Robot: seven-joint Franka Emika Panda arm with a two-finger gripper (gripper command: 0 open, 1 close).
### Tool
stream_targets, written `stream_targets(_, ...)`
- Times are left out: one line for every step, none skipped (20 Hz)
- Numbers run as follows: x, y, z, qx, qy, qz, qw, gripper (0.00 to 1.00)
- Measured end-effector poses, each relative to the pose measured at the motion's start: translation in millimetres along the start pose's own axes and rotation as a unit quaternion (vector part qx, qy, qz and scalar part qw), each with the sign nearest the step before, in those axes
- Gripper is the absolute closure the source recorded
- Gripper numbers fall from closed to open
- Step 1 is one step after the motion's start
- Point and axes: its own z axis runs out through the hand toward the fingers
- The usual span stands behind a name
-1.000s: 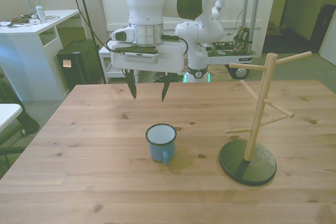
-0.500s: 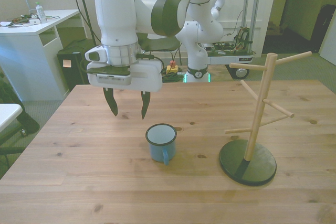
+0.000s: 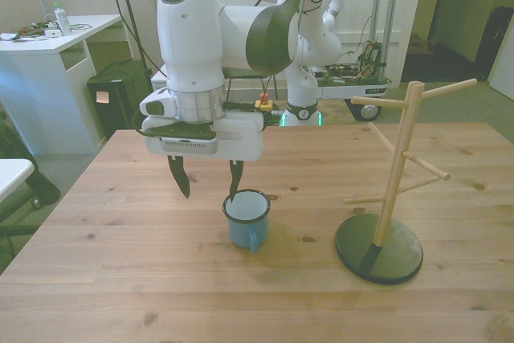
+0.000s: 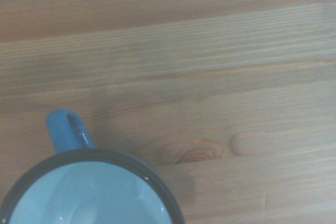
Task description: Hang the mug
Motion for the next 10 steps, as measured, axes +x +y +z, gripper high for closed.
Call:
stream_targets(-2.5, -3.3, 2.6, 0.000, -0.001, -0.003, 1.0000, 0.00)
stream_targets(-4.9, -6.2, 5.1, 0.000, -0.001, -0.006, 1.0000, 0.00)
stream_targets(-7.1, -8.8, 7.3, 0.000, -0.001, -0.008, 1.0000, 0.00)
stream_targets(-9.4, -10.9, 9.9, 0.000, -0.002, -0.009, 1.0000, 0.00)
stream_targets(-12.1, -12.6, 14.2, -0.001, -0.004, -0.011, 0.9999, 0.00)
stream_targets(-13.7, -13.5, 17.5, -0.001, -0.004, -0.012, 0.9999, 0.00)
stream_targets(-15.1, -13.9, 20.5, -0.001, -0.005, -0.013, 0.9999, 0.00)
stream_targets(-16.0, -13.6, 23.8, -0.002, -0.005, -0.013, 0.9999, 0.00)
stream_targets(-16.4, -13.2, 27.1, -0.002, -0.005, -0.013, 0.9999, 0.00)
stream_targets(-16.5, -13.2, 30.2, -0.002, -0.005, -0.013, 0.9999, 0.00)
